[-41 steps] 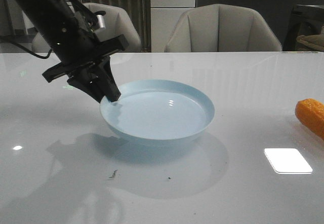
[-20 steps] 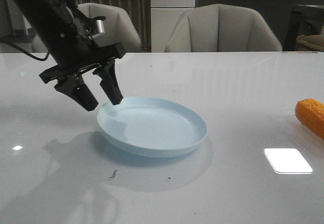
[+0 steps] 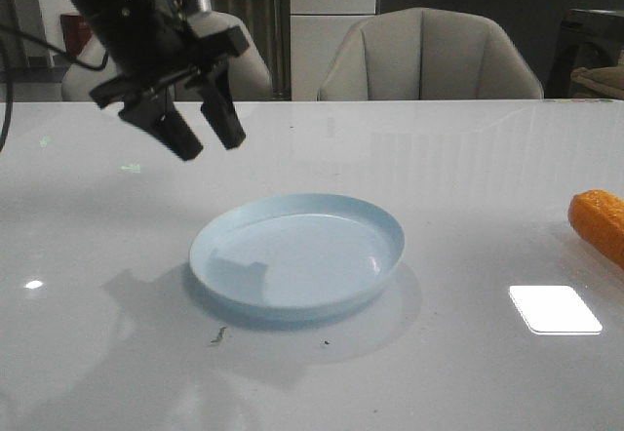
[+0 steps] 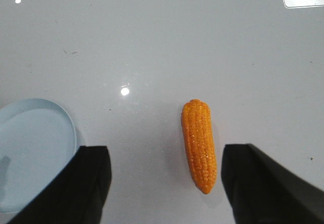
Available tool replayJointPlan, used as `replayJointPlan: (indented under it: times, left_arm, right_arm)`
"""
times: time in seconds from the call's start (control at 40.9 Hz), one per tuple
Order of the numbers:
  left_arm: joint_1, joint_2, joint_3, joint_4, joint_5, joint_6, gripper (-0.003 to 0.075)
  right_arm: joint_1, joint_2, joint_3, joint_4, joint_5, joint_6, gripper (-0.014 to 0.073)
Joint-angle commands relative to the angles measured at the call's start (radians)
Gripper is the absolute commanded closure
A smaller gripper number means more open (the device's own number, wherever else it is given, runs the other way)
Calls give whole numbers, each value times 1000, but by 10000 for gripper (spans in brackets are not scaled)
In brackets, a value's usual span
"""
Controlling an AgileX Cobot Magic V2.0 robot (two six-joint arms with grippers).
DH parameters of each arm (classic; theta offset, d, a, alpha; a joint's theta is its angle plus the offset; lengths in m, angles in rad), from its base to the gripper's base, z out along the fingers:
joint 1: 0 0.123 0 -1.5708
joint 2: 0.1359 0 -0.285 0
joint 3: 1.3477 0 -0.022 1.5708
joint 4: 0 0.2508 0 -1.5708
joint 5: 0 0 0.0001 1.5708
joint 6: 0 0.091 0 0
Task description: Place corn on plate with both arms
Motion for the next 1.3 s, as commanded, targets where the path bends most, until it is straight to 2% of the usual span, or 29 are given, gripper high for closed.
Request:
replayJointPlan:
  times: [0.0, 0.147, 0.22, 0.441, 0.612, 0.734, 0.881, 0.979, 1.126, 1.273]
  left_arm:
    - [-8, -65, -141, 37, 17, -5, 405]
    - [1, -96, -303, 163, 46, -7, 440]
    - [24, -135, -348, 170, 58, -9, 440]
    - [115, -266, -354, 235, 121, -9, 440]
    - [216, -373, -354, 227, 125, -16, 440]
    - [263, -444, -333, 205, 110, -16, 440]
    - [273, -523, -243, 220, 58, -16, 444]
    - [273, -576, -130, 224, 0, -5, 444]
    - [273, -680, 113, 240, -190, -4, 444]
    - [273, -831, 436, 240, -449, -4, 444]
  right_arm:
    - [-3, -5, -36, -30, -48, -6, 32]
    - [-3, -5, -36, -42, -47, -6, 32]
    - [-3, 0, -36, -42, -43, -6, 32]
    - [-3, 80, -36, -47, -1, -6, 32]
    - [-10, 178, -39, -77, -21, -5, 32]
    - [-50, 271, -65, -77, 19, -4, 32]
    - [-112, 396, -135, -77, 55, -9, 32]
    - [-131, 463, -189, -73, 57, -57, 32]
    - [-132, 570, -277, -35, 103, -120, 32]
    - [-132, 657, -324, 6, 126, -152, 32]
